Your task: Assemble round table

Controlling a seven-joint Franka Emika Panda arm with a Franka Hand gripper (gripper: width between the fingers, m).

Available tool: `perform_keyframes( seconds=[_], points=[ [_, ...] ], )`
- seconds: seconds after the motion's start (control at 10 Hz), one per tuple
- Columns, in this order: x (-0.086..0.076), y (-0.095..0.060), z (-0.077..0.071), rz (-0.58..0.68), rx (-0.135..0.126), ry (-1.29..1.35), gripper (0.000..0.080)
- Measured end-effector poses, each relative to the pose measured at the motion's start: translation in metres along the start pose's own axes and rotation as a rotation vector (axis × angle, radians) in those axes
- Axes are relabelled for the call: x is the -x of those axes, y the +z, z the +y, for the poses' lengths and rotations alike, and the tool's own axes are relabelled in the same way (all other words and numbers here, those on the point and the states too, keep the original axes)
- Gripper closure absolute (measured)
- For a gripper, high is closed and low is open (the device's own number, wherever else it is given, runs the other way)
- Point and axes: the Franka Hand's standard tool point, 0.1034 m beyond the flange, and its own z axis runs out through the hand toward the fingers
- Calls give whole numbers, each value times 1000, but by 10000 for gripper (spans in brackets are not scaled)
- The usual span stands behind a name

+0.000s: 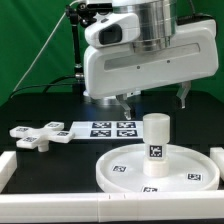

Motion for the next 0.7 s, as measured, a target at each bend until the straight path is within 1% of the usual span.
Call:
perform_keyframes(
  seconds=[0.1,0.2,0.3,0.5,0.7],
  points=[
    [-4,1,1,20,21,-25,151],
    [-9,0,2,40,48,-73,151],
    [-11,3,2,46,66,-112,151],
    [-12,11,1,50,66,-119,151],
    [-9,14,7,46,64,-115,151]
  ],
)
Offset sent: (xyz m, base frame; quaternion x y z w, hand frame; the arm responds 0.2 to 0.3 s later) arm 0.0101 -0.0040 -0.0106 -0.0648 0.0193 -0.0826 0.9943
